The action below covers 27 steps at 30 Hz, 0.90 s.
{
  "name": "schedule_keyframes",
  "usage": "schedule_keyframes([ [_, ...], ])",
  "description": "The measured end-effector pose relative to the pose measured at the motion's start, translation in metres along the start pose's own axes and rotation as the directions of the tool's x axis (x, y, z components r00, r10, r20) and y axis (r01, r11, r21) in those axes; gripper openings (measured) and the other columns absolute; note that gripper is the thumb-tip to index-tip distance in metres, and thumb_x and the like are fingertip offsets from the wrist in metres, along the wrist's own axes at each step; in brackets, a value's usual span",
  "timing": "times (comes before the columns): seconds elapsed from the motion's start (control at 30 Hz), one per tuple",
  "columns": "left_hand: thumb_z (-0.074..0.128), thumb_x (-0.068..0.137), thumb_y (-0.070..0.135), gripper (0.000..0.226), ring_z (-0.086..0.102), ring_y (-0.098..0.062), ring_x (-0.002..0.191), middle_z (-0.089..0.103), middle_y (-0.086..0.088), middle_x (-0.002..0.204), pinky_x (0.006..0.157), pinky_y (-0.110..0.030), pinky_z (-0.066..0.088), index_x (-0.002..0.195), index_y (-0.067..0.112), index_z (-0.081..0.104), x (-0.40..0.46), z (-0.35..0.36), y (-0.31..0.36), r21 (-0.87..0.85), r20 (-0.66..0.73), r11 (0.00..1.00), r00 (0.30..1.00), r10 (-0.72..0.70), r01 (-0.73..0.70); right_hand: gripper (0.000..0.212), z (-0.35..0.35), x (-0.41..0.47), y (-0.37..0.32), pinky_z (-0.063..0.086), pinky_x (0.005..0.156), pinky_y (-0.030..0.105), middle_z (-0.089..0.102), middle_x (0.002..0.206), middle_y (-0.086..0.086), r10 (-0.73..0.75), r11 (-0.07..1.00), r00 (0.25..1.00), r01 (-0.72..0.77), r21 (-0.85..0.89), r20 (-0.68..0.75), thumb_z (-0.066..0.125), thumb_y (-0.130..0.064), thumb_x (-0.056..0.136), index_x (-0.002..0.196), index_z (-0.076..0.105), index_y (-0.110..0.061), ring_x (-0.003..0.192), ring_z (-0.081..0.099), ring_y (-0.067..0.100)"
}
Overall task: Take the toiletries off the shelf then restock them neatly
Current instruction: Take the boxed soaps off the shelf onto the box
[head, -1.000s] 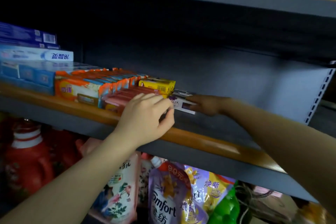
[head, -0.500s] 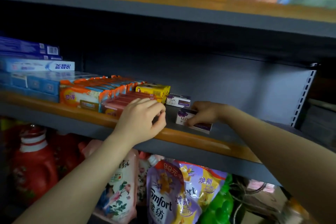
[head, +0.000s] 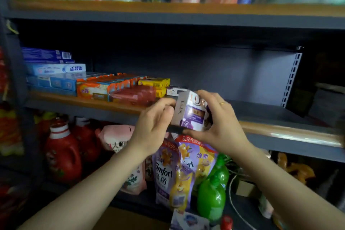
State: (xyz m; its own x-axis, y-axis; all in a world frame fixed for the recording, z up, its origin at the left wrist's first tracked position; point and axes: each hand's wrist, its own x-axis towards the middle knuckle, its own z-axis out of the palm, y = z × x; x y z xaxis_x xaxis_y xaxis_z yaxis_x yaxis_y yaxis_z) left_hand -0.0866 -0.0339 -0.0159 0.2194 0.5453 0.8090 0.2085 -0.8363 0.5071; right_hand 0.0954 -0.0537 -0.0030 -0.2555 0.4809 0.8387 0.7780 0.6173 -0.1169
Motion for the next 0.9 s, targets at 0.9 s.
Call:
schedule_keyframes([
  [0.9,0.067,0.078,0.034,0.028,0.062,-0.015,0.072,0.069,-0.007,0.099,0.07,-0.025,0.046,0.1,0.016,0.065,-0.075,0.027,0.024,-0.216,0.406,0.453,0.502,-0.764,0.865,0.031,-0.023,-0.111,0.003,0.051,0.056,0.02,0.069,0.067,0.002,0.527,-0.092,0.53,-0.742,0.664,0.665,0.064,-0.036,0.069,0.088,0.063,-0.011,0.058,0.062,0.011],
])
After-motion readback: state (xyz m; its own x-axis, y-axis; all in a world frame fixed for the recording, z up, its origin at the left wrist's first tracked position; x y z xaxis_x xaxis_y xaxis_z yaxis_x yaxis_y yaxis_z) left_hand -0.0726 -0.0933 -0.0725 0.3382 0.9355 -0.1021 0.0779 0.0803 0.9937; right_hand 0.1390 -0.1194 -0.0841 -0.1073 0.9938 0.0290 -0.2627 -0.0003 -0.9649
